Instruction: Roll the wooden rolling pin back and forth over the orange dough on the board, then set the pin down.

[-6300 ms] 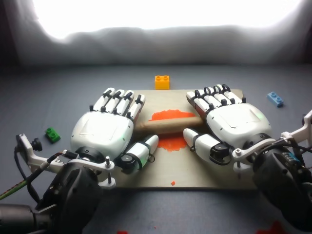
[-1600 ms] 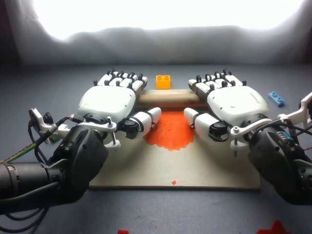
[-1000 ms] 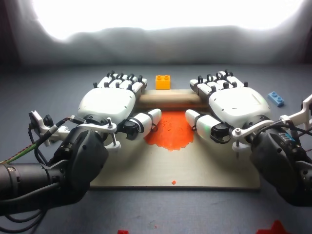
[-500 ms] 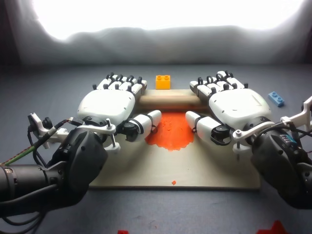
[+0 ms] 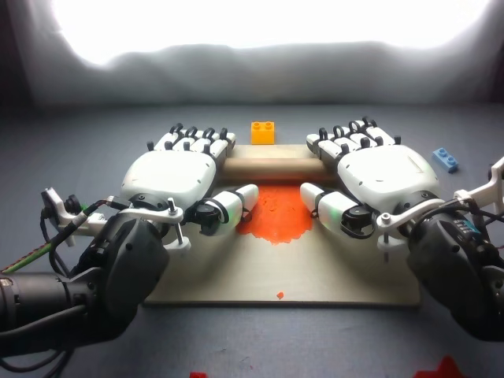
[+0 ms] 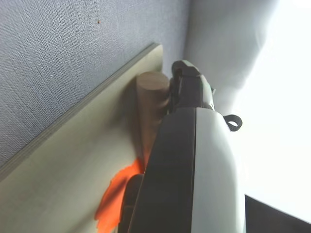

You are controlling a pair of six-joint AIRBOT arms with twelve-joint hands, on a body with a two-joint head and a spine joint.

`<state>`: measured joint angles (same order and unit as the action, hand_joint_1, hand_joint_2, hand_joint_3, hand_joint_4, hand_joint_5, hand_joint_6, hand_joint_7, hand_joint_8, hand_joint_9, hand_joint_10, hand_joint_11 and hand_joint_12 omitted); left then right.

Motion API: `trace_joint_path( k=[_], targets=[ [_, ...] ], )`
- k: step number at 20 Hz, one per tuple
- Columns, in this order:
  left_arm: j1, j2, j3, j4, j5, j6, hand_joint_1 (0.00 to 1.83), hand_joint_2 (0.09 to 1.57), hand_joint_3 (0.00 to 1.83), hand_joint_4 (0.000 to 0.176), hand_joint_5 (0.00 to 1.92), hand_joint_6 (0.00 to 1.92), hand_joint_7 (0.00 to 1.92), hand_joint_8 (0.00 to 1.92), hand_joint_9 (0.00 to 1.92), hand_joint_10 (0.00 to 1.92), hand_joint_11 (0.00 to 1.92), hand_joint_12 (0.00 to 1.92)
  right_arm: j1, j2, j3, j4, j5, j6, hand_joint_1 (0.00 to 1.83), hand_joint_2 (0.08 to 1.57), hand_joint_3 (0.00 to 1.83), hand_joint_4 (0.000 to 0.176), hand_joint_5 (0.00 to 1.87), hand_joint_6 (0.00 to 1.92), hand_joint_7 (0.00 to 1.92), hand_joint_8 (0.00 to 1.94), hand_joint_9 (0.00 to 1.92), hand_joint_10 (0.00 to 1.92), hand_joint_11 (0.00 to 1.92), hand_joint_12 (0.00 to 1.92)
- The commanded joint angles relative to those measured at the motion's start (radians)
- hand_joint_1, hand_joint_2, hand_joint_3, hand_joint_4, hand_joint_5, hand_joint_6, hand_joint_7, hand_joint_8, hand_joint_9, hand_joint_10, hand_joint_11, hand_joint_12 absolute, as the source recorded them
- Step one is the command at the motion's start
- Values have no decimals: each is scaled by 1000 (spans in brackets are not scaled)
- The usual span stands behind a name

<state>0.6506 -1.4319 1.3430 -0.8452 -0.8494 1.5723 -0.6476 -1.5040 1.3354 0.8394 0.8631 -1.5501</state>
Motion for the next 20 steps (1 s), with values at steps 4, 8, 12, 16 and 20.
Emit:
trace_joint_path(
  k=[4, 8, 12, 16, 20],
  targets=[
    [2, 23, -19, 43, -91, -2, 0, 1431, 3, 0, 149, 8, 178, 12, 141, 5, 0, 183, -8, 8, -16, -45, 86, -17, 0, 1490, 3, 0, 242, 11, 251, 7, 180, 11, 0, 399],
    [7, 37, -37, 45, -91, -1, 0, 1428, 0, 0, 158, 1, 183, 0, 139, 0, 0, 224, -12, 10, -34, -45, 89, -32, 0, 1496, 2, 0, 235, 5, 230, 3, 156, 4, 0, 201],
    [8, 43, -44, 48, -92, -1, 0, 1432, 2, 0, 161, 4, 197, 3, 148, 3, 0, 316, -15, 15, -49, -45, 89, -47, 0, 1478, 0, 0, 223, 0, 209, 1, 145, 1, 0, 130],
    [10, 49, -58, 55, -92, -1, 0, 1430, 0, 0, 160, 1, 195, 2, 145, 3, 0, 316, -20, 21, -67, -45, 97, -65, 0, 1480, 0, 0, 219, 9, 212, 1, 159, 5, 0, 140],
    [19, 56, -76, 58, -104, -1, 0, 1432, 1, 0, 161, 3, 192, 3, 143, 4, 0, 355, -22, 25, -78, -45, 104, -70, 0, 1467, 0, 0, 249, 14, 250, 5, 185, 18, 0, 197]
  ],
)
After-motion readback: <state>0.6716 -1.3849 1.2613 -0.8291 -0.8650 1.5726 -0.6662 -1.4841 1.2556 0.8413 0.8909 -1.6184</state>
